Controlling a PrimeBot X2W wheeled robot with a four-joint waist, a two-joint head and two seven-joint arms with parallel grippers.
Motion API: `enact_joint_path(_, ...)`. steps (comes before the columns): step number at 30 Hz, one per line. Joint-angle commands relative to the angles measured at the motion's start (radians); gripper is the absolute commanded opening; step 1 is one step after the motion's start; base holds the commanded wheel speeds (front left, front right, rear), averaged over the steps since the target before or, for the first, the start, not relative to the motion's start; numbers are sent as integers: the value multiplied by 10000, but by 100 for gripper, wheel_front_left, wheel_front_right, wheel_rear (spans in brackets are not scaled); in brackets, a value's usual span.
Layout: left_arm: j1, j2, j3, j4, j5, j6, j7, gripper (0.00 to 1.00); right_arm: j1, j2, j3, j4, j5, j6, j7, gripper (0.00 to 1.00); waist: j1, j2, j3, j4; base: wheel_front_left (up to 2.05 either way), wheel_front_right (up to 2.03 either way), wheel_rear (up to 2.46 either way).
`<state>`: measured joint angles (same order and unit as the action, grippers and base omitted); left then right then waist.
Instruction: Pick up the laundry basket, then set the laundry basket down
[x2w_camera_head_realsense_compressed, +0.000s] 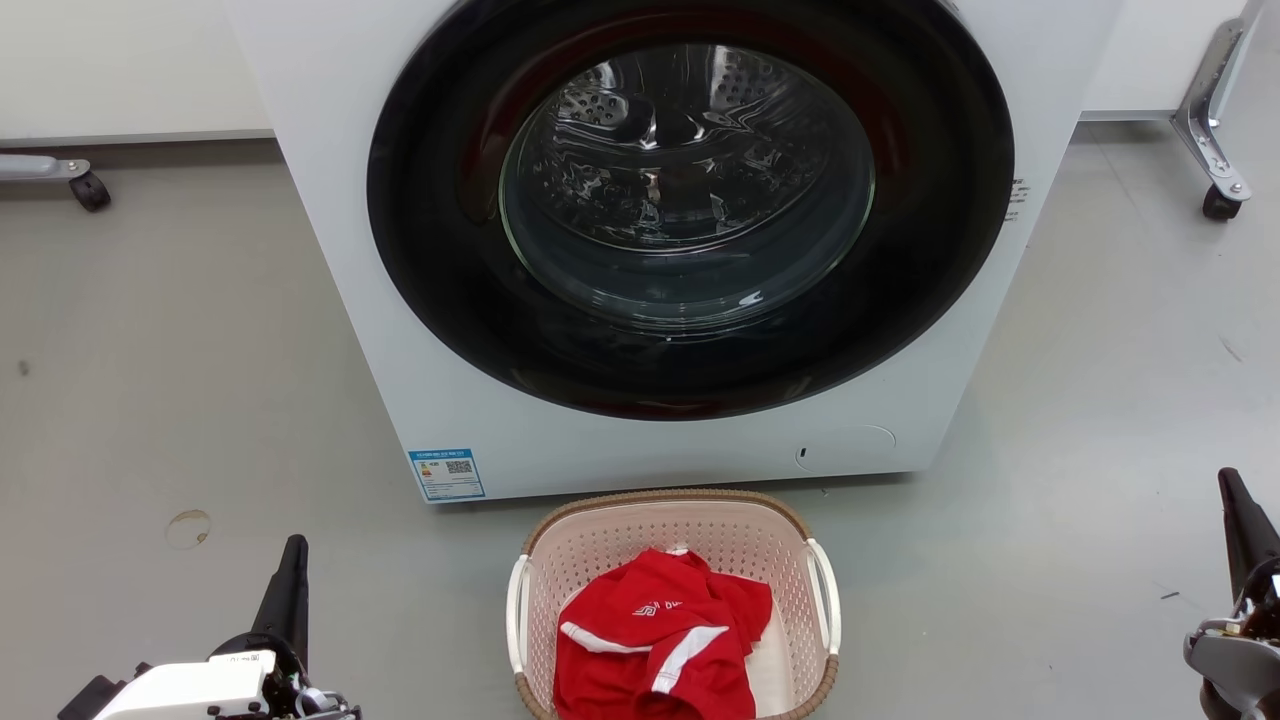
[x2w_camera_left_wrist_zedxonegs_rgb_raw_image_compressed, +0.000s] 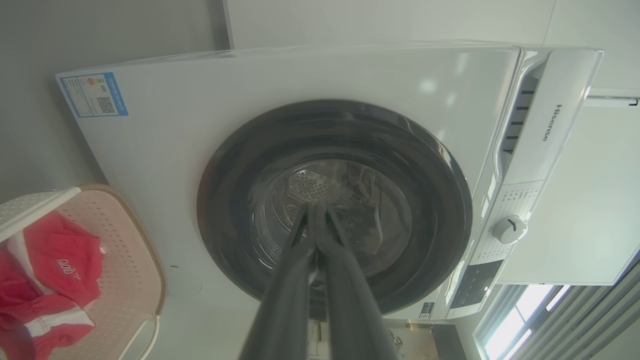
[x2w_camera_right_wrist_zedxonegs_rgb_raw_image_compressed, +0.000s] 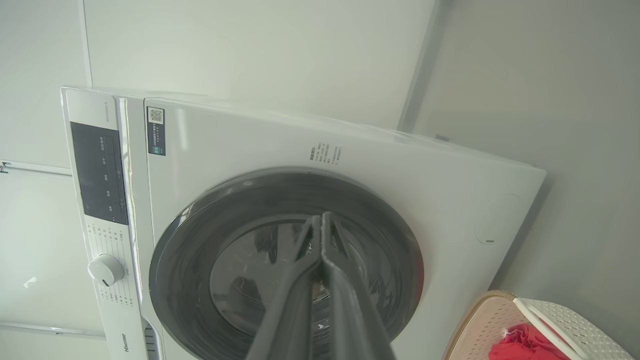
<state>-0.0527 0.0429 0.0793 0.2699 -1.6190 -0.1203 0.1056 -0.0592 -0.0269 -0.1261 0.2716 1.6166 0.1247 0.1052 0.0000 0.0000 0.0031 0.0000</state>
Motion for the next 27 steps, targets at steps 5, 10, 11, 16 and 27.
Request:
enact_joint_path(5, -552, 91, 331, -249, 93, -104, 65, 0, -486, -251, 138, -269, -68, 60, 68, 0, 0, 0, 0, 0, 0, 0, 0)
enact_joint_path(10, -552, 90, 333, -249, 95, -104, 66, 0, -486, -249, 135, -269, -69, 60, 70, 0, 0, 0, 0, 0, 0, 0, 0)
enact_joint_path(11, -552, 90, 333, -249, 95, -104, 67, 0, -486, -249, 135, -269, -70, 60, 70, 0, 0, 0, 0, 0, 0, 0, 0)
enact_joint_path(16, -552, 89, 335, -249, 96, -104, 68, 0, -486, -248, 133, -269, -71, 60, 72, 0, 0, 0, 0, 0, 0, 0, 0)
enact_joint_path(27, 68, -44, 6, 121, -2, 15, -4, 100, 71, 84, -4, 113, 2, -2, -2, 100, 0, 0, -1, 0, 0, 0, 0)
